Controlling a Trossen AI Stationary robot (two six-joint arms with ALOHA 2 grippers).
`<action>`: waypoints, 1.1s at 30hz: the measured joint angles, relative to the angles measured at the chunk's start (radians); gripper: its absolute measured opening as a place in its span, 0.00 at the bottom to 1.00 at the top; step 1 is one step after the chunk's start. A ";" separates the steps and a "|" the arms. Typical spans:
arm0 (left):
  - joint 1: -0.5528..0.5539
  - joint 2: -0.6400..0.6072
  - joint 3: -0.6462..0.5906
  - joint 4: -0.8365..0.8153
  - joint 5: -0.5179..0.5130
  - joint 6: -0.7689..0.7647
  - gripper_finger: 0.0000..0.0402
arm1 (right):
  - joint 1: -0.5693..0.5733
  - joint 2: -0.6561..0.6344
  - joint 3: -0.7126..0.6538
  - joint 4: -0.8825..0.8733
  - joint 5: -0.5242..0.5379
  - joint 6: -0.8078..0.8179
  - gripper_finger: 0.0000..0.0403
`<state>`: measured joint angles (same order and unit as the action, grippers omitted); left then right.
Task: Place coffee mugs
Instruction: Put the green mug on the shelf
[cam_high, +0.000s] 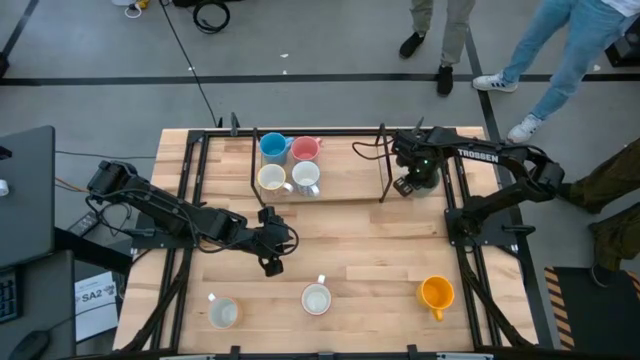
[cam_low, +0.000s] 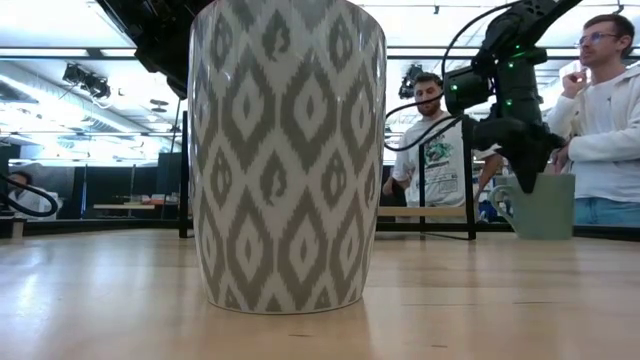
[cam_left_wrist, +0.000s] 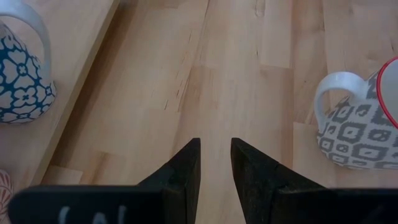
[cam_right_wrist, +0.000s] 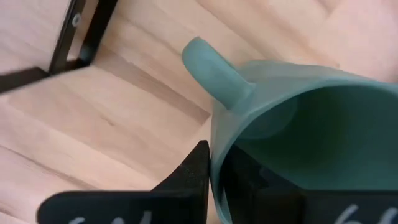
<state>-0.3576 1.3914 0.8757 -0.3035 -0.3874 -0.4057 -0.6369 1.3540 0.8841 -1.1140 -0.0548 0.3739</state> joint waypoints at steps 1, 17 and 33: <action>0.000 0.000 0.000 0.000 0.000 0.000 0.24 | 0.000 0.000 0.000 0.001 -0.003 0.021 0.10; 0.000 0.000 0.000 0.000 0.000 0.000 0.24 | -0.002 0.001 -0.001 0.049 -0.029 0.126 0.14; 0.000 0.000 0.000 0.000 0.000 0.000 0.24 | -0.002 0.001 -0.001 0.055 -0.030 0.165 0.15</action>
<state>-0.3573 1.3914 0.8757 -0.3035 -0.3878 -0.4053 -0.6384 1.3552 0.8829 -1.0593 -0.0852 0.5389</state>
